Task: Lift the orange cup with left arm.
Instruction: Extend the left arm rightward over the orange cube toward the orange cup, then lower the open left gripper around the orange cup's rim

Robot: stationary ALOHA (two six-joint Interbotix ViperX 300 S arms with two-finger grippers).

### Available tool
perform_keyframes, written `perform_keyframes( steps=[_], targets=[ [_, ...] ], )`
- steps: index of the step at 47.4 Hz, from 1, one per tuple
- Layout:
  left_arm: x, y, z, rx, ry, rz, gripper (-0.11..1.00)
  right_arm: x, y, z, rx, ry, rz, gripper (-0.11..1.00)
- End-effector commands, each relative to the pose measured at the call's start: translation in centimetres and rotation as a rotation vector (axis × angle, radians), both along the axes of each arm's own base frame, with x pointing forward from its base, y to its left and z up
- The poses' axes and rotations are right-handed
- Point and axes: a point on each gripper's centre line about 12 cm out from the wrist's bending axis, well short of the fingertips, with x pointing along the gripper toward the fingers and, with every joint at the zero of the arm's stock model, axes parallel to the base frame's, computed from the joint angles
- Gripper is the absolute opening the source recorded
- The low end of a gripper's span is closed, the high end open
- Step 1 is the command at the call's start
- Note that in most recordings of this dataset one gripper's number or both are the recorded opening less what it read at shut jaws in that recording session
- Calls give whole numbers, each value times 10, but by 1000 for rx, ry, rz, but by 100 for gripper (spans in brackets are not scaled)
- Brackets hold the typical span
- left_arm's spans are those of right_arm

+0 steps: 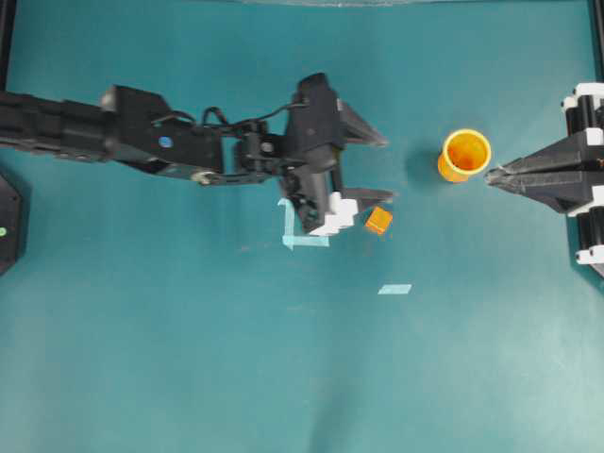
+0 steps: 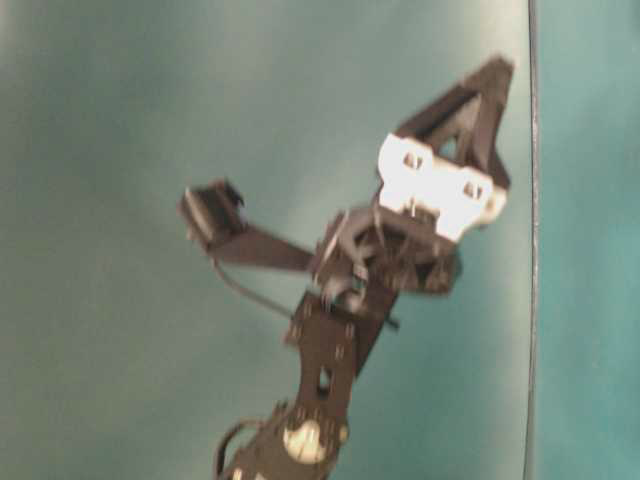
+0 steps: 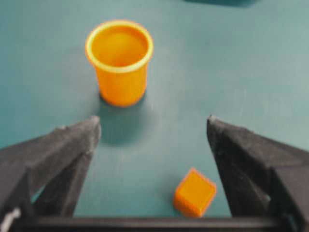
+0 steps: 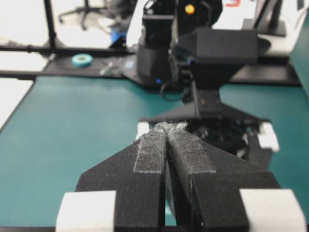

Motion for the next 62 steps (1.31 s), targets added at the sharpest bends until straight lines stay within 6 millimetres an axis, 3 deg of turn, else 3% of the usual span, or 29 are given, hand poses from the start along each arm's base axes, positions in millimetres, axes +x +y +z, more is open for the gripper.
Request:
perform_keyframes(
  steps=[1,12,22,40,62],
  targets=[
    [15,5,18,6,-46,5,87,3,0,11,2,-28,0,0],
    [39,16,0,-3,46,23,87,3,0,10,2,-23,2,0],
    [49,28,-12,-25,67,50,87,4,0,10,2,-21,2,0],
    [61,31,-51,-75,113,72,87,3,0,9,3,-20,1,0],
    [101,30,-52,-69,49,60,87,5,0,6,2,-9,2,0]
  ],
)
